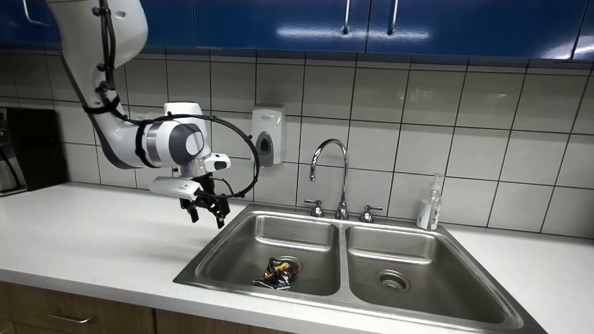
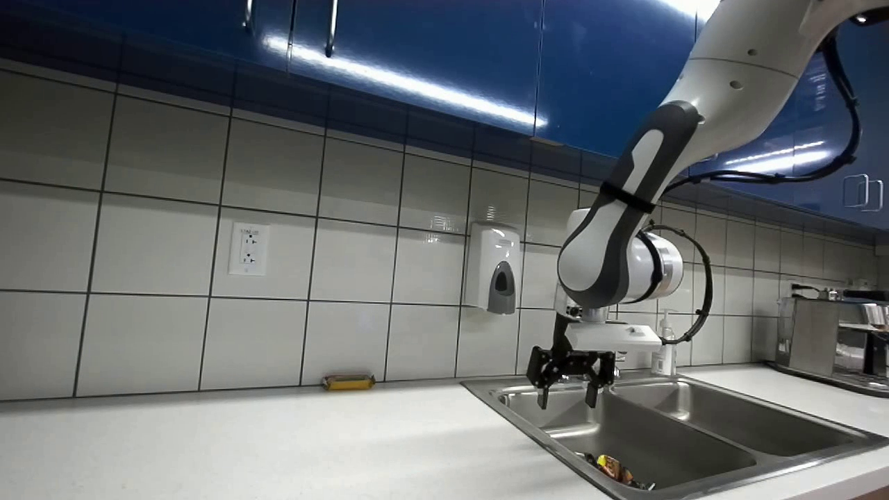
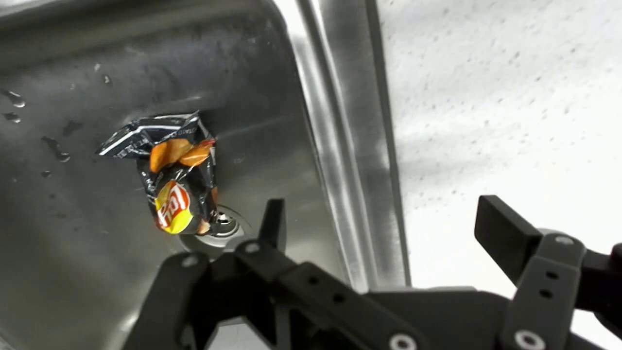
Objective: Put the black packet inside the left sink
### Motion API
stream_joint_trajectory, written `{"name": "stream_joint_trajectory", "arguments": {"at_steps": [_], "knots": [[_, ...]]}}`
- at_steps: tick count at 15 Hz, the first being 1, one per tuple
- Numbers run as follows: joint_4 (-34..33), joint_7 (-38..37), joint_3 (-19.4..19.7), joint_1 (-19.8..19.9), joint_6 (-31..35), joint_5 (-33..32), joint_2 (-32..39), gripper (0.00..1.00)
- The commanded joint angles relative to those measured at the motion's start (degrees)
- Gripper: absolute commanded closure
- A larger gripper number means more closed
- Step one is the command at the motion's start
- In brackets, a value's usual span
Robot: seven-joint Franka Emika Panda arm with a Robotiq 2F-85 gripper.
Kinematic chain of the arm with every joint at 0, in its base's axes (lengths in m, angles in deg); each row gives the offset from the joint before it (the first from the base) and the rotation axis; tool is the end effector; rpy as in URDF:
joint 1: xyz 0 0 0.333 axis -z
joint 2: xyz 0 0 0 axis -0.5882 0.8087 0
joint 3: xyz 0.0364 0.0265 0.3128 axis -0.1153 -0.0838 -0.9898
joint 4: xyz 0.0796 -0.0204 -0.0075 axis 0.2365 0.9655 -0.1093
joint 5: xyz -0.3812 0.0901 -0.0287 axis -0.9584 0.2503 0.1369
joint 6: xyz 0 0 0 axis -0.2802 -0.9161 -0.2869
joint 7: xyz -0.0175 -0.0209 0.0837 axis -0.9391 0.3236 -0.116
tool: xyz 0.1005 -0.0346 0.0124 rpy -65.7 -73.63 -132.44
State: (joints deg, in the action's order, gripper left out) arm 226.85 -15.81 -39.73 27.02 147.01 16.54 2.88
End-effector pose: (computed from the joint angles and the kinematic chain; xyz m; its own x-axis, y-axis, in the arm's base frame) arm 0.5100 -0.0074 0.2476 0.9659 -0.1460 0.2136 -0.1582 -0.9866 0.0409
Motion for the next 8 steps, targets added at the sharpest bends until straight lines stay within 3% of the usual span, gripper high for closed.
{"name": "stream_joint_trajectory", "arguments": {"at_steps": [1, 8], "knots": [[5.24, 0.19, -5.19, 1.31, -2.13, 2.65, -5.94, 0.00], [6.87, -4.27, -10.60, 0.54, -6.56, 4.03, -9.35, 0.00]]}}
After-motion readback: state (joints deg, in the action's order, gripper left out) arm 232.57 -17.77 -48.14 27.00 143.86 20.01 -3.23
